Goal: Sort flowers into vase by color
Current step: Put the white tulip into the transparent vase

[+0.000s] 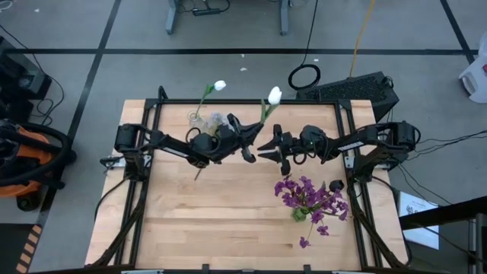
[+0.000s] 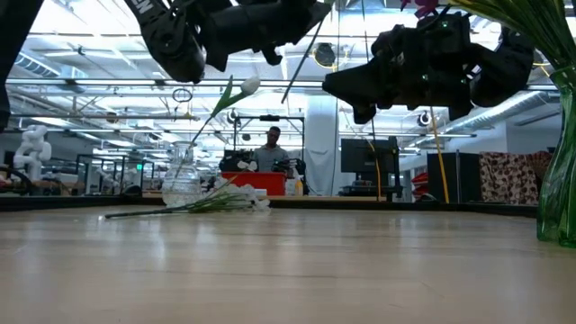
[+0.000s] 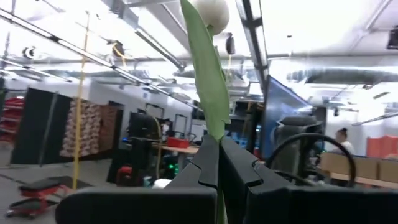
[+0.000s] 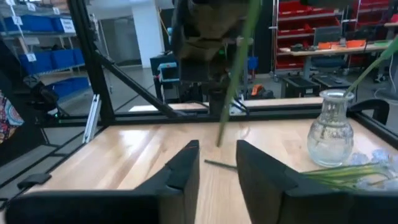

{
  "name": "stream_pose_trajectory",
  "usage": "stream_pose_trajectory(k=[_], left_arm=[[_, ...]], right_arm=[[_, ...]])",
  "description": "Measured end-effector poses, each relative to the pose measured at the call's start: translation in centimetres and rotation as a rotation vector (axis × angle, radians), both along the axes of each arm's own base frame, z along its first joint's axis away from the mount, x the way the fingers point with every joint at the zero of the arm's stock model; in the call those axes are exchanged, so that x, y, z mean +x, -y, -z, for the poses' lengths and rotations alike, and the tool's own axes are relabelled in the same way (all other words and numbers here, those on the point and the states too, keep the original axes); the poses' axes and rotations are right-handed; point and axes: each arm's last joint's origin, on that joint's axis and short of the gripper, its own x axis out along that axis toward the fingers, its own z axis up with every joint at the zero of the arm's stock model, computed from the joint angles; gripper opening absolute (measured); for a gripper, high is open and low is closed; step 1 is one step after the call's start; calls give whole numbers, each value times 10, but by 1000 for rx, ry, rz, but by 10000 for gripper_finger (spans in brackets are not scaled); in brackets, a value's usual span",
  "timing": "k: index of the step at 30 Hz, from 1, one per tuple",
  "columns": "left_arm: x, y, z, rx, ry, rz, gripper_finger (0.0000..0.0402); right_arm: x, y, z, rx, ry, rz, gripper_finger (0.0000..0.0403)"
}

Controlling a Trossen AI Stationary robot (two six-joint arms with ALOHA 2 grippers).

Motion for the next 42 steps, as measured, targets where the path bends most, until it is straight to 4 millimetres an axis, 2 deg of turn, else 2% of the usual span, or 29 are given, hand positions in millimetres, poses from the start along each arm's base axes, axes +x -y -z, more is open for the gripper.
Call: stream_pose_trajectory(k=[8, 13, 19, 28, 38, 42], left_arm=[[4, 6, -10, 23, 38, 82, 1], [12, 7, -11, 39, 43, 111, 1], [24, 7, -1, 42, 6, 128, 1], [27, 8, 2, 27, -11, 174, 1], [32, 9, -9, 25, 26, 241, 1], [36, 9, -9, 18, -21, 238, 1]], right_arm=[[0, -1, -4, -47, 46, -27, 162], [4, 0, -7, -54, 39, -51, 184], [5, -2, -7, -57, 32, -106, 187], [5, -2, -5, -57, 17, -105, 187], [6, -9, -6, -82, 30, -129, 187], [9, -13, -9, -86, 42, -145, 187]])
